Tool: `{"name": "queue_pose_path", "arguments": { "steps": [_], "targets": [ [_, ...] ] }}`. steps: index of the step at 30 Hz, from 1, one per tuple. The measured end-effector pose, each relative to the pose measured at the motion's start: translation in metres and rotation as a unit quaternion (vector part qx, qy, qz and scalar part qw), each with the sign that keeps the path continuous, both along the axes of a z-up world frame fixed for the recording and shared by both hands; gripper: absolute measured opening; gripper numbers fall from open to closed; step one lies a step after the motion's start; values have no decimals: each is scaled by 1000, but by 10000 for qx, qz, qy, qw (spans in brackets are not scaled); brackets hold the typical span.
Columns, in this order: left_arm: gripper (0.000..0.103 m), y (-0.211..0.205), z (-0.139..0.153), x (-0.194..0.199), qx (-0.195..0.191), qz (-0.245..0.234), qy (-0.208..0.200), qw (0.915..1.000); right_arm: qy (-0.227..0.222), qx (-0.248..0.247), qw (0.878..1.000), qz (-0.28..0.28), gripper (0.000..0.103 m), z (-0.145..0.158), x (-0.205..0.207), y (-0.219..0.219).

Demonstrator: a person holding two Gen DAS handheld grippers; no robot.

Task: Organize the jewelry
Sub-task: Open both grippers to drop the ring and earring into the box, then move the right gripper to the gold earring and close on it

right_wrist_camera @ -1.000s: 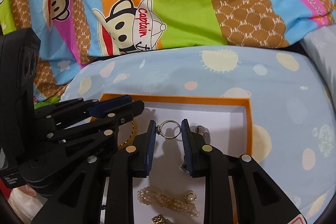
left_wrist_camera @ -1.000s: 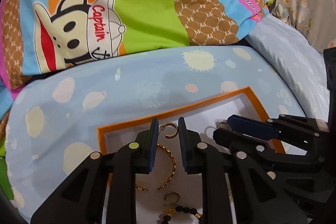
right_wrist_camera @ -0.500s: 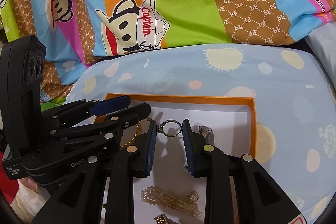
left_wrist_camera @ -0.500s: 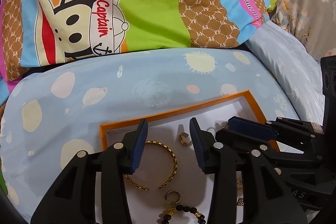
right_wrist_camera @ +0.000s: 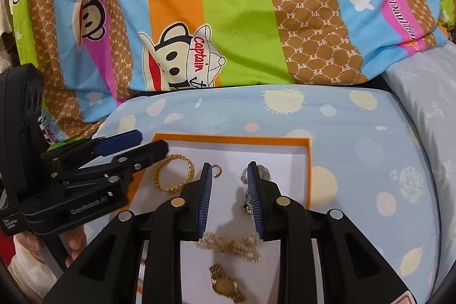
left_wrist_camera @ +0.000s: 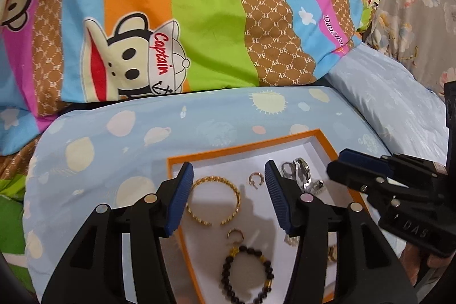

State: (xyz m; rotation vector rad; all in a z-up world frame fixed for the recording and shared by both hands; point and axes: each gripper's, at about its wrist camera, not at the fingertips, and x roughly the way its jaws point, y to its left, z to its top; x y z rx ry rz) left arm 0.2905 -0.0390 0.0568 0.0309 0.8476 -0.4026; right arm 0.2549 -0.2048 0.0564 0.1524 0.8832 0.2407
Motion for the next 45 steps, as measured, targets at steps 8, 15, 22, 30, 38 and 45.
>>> {"name": "queue_pose_path", "arguments": {
  "steps": [8,15,22,30,38,45],
  "targets": [
    [58,24,8,-70,38,64,-219,9997,-302,-369,9988,-107,26,9,-81,-5],
    [59,41,-1,-122,-33,111,-116,9999,-173,-349,9992,-29,26,-12,-145,-1],
    [61,40,-36,-163,143,96,239,9996,75,-336,9994,23,29,-44,-175,10],
    [62,26,-59,-185,306,-58,360,9989,121,-470,9987,135,33,-57,-179,23],
    [72,18,-67,-194,388,-188,332,9985,161,-626,9976,245,33,-62,-163,30],
    [71,13,-68,-198,488,-286,227,9981,156,-724,9969,272,32,-64,-164,34]
  ]
}}
